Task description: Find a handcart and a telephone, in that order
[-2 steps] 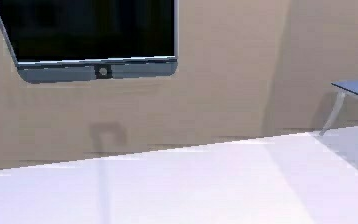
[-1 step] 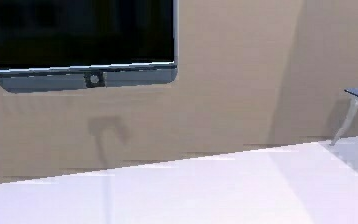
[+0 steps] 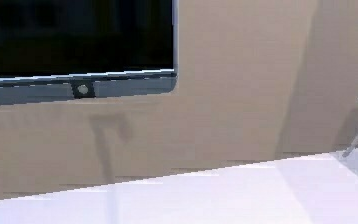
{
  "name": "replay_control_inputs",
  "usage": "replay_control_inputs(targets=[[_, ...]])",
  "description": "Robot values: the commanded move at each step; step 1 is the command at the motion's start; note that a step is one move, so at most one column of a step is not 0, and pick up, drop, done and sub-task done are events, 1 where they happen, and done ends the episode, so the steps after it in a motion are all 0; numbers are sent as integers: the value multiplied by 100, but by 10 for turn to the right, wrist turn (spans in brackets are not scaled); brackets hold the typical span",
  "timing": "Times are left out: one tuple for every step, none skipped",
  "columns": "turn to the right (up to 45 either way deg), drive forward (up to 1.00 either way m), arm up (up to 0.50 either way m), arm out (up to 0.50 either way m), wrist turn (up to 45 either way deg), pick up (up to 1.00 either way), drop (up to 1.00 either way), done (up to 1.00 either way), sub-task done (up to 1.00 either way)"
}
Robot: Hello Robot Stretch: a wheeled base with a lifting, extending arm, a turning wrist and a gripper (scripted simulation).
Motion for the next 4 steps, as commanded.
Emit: replay_control_inputs(targets=[[450,0,0,0,0,0,0,0,0],[330,0,0,0,0,0,0,0,0],[0,100,0,0,0,0,0,0,0],[0,100,0,0,0,0,0,0,0]])
